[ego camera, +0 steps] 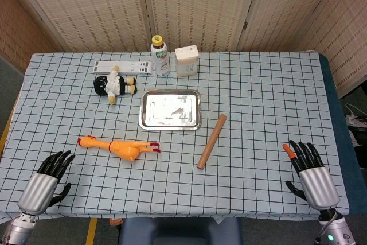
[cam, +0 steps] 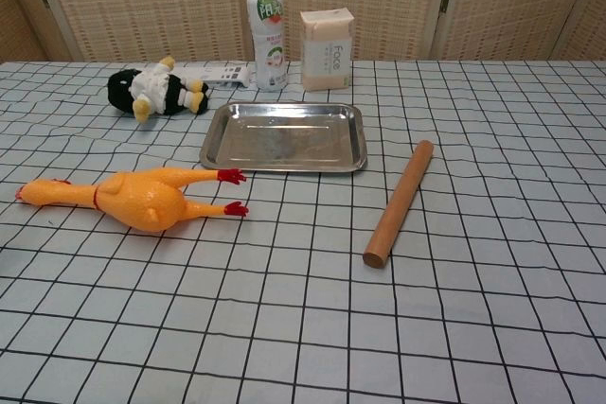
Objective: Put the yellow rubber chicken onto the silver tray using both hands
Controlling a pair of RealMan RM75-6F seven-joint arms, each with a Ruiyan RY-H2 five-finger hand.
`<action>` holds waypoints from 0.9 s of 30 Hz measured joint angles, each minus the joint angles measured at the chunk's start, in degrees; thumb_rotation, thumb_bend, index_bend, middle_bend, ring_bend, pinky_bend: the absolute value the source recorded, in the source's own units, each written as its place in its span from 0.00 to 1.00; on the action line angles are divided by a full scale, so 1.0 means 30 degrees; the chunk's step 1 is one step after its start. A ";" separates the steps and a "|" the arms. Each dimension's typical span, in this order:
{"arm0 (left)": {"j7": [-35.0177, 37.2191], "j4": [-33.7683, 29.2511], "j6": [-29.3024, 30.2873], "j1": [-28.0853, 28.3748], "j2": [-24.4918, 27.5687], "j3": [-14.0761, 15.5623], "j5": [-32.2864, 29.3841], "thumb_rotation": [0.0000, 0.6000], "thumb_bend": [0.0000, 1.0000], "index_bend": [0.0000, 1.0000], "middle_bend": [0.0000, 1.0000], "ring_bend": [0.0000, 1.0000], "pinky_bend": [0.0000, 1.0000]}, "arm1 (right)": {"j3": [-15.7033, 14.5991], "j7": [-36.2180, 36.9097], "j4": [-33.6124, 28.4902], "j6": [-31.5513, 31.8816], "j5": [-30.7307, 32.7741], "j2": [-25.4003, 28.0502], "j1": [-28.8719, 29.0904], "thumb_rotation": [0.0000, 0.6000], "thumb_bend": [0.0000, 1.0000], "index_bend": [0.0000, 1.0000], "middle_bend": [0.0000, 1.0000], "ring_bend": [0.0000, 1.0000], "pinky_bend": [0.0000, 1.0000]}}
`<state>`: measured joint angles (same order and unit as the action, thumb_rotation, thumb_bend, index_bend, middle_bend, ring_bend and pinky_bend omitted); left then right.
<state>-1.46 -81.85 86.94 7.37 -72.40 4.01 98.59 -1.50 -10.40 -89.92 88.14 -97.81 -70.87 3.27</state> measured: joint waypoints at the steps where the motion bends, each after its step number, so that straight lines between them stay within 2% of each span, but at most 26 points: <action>1: -0.0073 -0.0007 -0.0138 0.0040 -0.0040 0.0042 0.0015 1.00 0.42 0.00 0.00 0.01 0.12 | -0.0033 0.0063 -0.0006 -0.0077 -0.0003 0.0018 0.0028 1.00 0.14 0.00 0.00 0.00 0.00; 8: -0.1099 -0.0196 -0.0994 0.0648 -0.0506 0.0036 0.0299 1.00 0.42 0.00 0.00 0.01 0.12 | -0.0055 0.0151 0.0024 -0.0474 0.0128 -0.0004 0.0208 1.00 0.14 0.00 0.00 0.00 0.00; 12: -0.1570 -0.0546 -0.2284 0.1640 -0.0544 -0.0252 0.0397 1.00 0.41 0.00 0.00 0.01 0.12 | 0.0021 0.0021 0.0086 -0.0757 0.0332 -0.0137 0.0318 1.00 0.14 0.00 0.00 0.00 0.00; 20: -0.1663 -0.1140 -0.7605 0.5477 -0.0680 -0.1659 -0.0554 1.00 0.41 0.00 0.00 0.01 0.12 | 0.0356 -0.0542 0.0316 -0.2020 0.1399 -0.0670 0.0814 1.00 0.14 0.00 0.00 0.00 0.00; 27: -0.1037 0.0058 -1.1380 0.8588 -0.1961 -0.2640 -0.1819 1.00 0.42 0.00 0.00 0.00 0.12 | 0.0725 -0.0927 0.0549 -0.2564 0.2340 -0.0976 0.1066 1.00 0.14 0.00 0.00 0.00 0.00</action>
<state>-4.57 -81.67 52.80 33.14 -78.29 -3.91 93.14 0.68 -13.18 -88.28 80.45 -90.79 -73.80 6.47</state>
